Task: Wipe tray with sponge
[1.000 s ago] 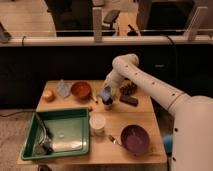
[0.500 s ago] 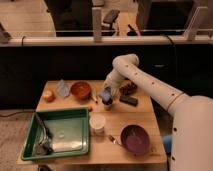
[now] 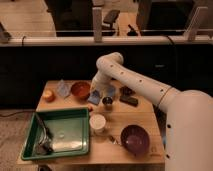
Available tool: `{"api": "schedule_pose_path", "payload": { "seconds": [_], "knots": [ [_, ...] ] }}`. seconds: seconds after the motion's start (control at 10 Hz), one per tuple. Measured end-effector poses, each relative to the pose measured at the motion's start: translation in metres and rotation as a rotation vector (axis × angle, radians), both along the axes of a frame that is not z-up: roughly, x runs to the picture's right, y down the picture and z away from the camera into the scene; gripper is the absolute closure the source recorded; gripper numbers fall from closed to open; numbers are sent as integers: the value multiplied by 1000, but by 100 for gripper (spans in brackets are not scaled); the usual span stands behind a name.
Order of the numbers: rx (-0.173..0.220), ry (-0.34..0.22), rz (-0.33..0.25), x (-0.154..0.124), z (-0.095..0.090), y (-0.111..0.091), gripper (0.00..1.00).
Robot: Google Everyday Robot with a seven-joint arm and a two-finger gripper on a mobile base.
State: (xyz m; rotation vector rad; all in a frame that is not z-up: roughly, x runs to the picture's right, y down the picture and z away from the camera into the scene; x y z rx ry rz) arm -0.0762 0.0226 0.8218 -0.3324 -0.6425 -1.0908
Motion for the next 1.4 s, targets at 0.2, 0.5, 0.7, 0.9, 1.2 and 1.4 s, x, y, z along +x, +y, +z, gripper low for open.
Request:
{"api": "schedule_pose_path", "payload": {
  "seconds": [0.2,0.5,0.7,0.9,1.2,1.4],
  "knots": [
    [-2,-45,-82,-20,-17,14,100],
    [-7,-98,-204,-49,-41,42,100],
    [-19,-110,-261,-58,-49,62,100],
    [-29,-117,-294,-70,-51,78,100],
    [-39,-115,-317,-85,-49,103,100],
    [-42,-127,-302,-97,-41,122,100]
  ]
}}
